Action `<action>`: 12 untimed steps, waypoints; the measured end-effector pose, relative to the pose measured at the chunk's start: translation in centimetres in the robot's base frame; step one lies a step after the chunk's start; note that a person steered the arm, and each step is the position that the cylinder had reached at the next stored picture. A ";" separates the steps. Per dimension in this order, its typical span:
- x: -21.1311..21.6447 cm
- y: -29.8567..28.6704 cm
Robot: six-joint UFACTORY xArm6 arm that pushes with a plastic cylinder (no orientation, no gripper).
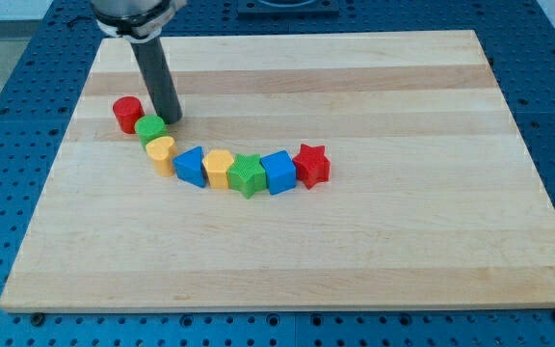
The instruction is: Slide red circle towards center
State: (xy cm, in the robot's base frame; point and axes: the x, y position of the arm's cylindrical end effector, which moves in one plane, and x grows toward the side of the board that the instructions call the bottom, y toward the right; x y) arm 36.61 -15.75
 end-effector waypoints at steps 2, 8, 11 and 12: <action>0.9 -0.4; -2.8 -11.0; 0.9 -4.5; 0.8 -3.7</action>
State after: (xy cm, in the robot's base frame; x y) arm 37.39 -19.45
